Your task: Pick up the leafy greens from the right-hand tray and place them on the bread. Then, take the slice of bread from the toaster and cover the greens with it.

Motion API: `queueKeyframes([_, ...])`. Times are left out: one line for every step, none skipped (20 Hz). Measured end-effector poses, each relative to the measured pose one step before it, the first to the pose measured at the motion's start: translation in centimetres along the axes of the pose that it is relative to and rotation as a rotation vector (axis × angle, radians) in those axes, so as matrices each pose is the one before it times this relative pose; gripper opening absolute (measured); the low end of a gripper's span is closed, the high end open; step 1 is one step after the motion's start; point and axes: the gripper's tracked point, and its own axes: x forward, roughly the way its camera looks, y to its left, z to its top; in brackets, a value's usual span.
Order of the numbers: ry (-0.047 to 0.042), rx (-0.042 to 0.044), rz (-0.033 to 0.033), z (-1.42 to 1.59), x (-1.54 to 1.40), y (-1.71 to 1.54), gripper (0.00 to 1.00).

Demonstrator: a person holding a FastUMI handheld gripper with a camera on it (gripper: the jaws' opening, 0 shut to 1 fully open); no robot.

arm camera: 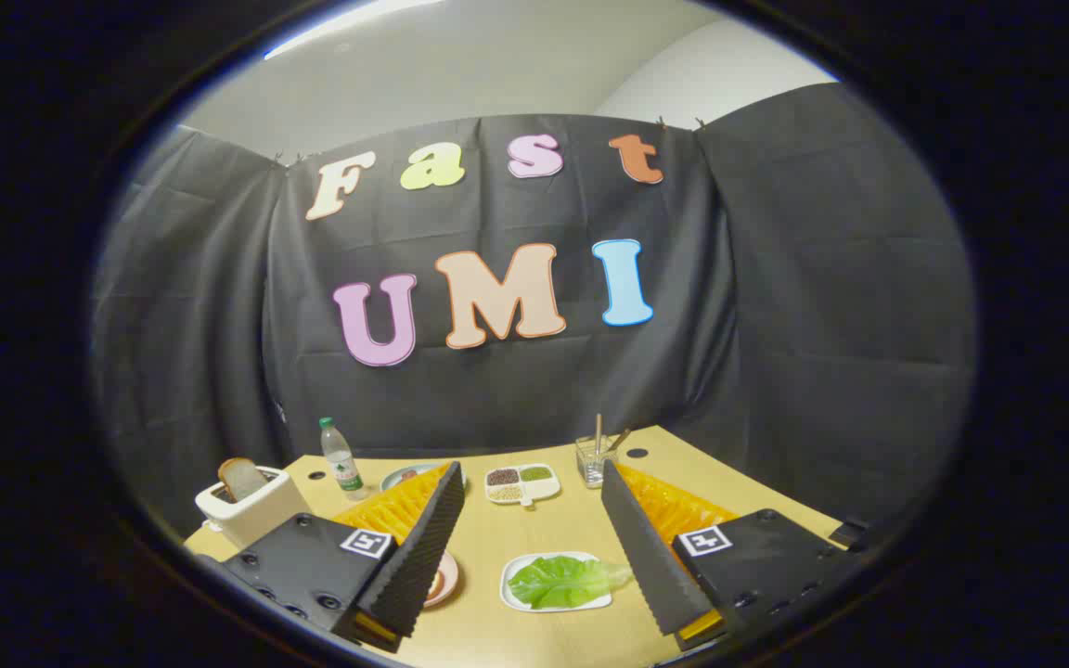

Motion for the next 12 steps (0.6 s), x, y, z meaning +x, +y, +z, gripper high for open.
queueKeyframes([0.00511,-0.00497,0.00377,-0.032,0.053,-0.002,0.96])
queueKeyframes([0.00293,-0.00163,0.00382,0.053,0.086,0.116,0.96])
queueKeyframes([0.00144,0.00188,0.00384,0.094,0.146,-0.001,0.96])
queueKeyframes([0.00081,0.00348,0.00348,-0.054,0.126,-0.069,0.96])
queueKeyframes([0.00171,0.00203,0.00113,0.154,0.151,-0.107,0.96])
queueKeyframes([0.00243,-0.00011,-0.00143,-0.036,0.058,-0.303,0.96])
queueKeyframes([0.00286,-0.00138,-0.0028,0.056,0.114,-0.292,0.96])
queueKeyframes([0.00291,-0.00156,-0.00331,0.049,0.367,-0.227,0.96])
queueKeyframes([0.00268,-0.00181,-0.00252,0.028,0.2,-0.193,0.95])
queueKeyframes([0.00348,-0.00429,-0.00247,-0.137,0.207,-0.296,0.96])
queueKeyframes([0.00301,-0.00469,-0.00369,-0.02,0.212,-0.268,0.96])
queueKeyframes([0.00497,-0.00387,-0.00296,-0.138,0.218,-0.309,0.96])
